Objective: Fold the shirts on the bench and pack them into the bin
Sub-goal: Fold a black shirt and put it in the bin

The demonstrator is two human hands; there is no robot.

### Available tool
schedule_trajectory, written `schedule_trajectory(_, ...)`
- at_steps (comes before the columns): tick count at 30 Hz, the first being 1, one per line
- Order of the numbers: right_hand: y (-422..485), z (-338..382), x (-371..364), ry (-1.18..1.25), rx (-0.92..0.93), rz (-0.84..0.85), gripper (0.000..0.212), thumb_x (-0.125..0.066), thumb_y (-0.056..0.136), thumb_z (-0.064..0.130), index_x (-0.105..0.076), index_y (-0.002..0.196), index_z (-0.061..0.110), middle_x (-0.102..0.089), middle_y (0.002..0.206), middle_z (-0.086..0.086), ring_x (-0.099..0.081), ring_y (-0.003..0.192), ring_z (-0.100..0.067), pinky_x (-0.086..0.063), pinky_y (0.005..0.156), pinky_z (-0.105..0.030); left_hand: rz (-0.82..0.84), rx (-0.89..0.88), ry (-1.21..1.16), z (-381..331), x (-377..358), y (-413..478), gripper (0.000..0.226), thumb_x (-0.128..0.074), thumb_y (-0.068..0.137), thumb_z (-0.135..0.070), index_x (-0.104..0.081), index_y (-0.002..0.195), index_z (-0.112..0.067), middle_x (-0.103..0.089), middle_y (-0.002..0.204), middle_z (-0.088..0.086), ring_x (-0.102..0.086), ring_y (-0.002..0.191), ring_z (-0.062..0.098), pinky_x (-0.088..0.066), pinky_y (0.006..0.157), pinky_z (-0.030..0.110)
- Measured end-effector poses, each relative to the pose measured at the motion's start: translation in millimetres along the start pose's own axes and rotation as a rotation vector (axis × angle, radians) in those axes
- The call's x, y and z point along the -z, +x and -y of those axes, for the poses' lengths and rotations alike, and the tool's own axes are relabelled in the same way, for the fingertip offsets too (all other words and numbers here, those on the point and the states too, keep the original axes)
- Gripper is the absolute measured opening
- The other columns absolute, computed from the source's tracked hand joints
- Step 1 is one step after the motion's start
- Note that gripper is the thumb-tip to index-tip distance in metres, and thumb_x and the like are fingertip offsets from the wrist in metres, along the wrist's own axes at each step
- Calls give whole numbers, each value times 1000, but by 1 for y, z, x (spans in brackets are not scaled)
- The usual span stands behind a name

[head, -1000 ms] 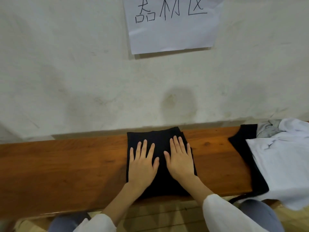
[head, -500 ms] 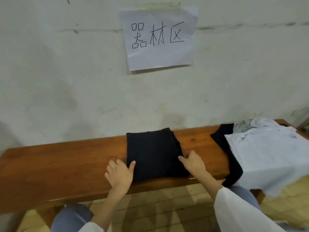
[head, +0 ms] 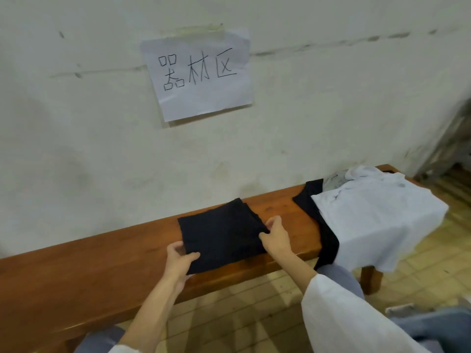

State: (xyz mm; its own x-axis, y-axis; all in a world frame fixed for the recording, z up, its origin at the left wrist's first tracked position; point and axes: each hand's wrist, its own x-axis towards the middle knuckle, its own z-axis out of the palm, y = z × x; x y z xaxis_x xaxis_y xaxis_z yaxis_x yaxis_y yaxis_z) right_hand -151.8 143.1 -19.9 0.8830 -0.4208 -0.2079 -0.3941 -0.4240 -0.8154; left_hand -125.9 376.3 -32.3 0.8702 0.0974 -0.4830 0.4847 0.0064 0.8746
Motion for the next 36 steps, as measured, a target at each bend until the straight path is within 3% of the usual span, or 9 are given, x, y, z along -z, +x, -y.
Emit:
schedule_trajectory(3,-3,-16,32,28,54,26,25,-50,90,4,-61,99,24,-60,118,3,-57,106,-18,-46,80,-27,164,23,-11,-11,-25,-18,27,-51,91,7,-57,109,-13,-56,115,8,-58,101,29,-52,77,40)
schedule_trajectory(6,-11,-47,79,34,28,-38,36,-45,90,3,-71,104,25,-67,109,1,-60,77,-16,-47,66,-26,318,23,101,-19,-72,-35,26,-48,93,5,-71,94,-7,-63,113,8,-58,106,26,-49,81,37)
schedule_trajectory(8,-20,-75,116,86,-41,-138,38,-43,89,2,-71,106,21,-68,103,-1,-55,64,-13,-44,58,-21,417,8,148,-22,-114,-51,27,-49,93,5,-72,98,-8,-65,109,3,-60,102,22,-50,79,33)
schedule_trajectory(12,-49,-136,180,199,-163,-332,38,-43,89,1,-70,108,17,-70,103,-16,-63,85,-36,-51,73,-37,594,-53,249,-19,-202,-78,33,-48,88,9,-70,106,-9,-64,103,3,-61,96,21,-49,73,31)
schedule_trajectory(17,-114,-226,241,271,-313,-534,39,-41,91,3,-65,118,17,-67,102,-7,-54,68,-17,-42,62,-28,793,-24,432,19,-316,-129,46,-40,79,16,-67,110,-7,-61,101,7,-57,90,24,-49,67,28)
schedule_trajectory(21,-166,-299,271,307,-480,-678,39,-42,92,3,-63,122,16,-65,115,-5,-58,71,-18,-42,62,-27,969,45,653,74,-388,-171,51,-40,81,13,-63,120,-10,-43,131,4,-46,110,24,-48,73,28)
schedule_trajectory(28,-236,-396,260,365,-731,-710,39,-44,91,2,-63,123,13,-58,130,-8,-56,111,-23,-45,85,-28,1088,209,959,181,-447,-189,50,-41,77,16,-71,101,-15,-51,127,7,-52,113,26,-53,88,37)
schedule_trajectory(32,-246,-431,250,410,-818,-687,39,-43,92,2,-62,125,11,-57,132,-7,-56,96,-18,-42,67,-19,1083,235,1108,218,-466,-192,50,-41,78,15,-70,108,-15,-53,116,7,-53,101,24,-54,84,35)
schedule_trajectory(36,-233,-456,254,464,-855,-741,39,-43,92,2,-60,127,10,-57,132,-8,-54,93,-14,-39,78,-22,1094,170,1230,237,-499,-191,52,-41,80,14,-69,114,-15,-52,123,7,-50,113,28,-51,83,31)
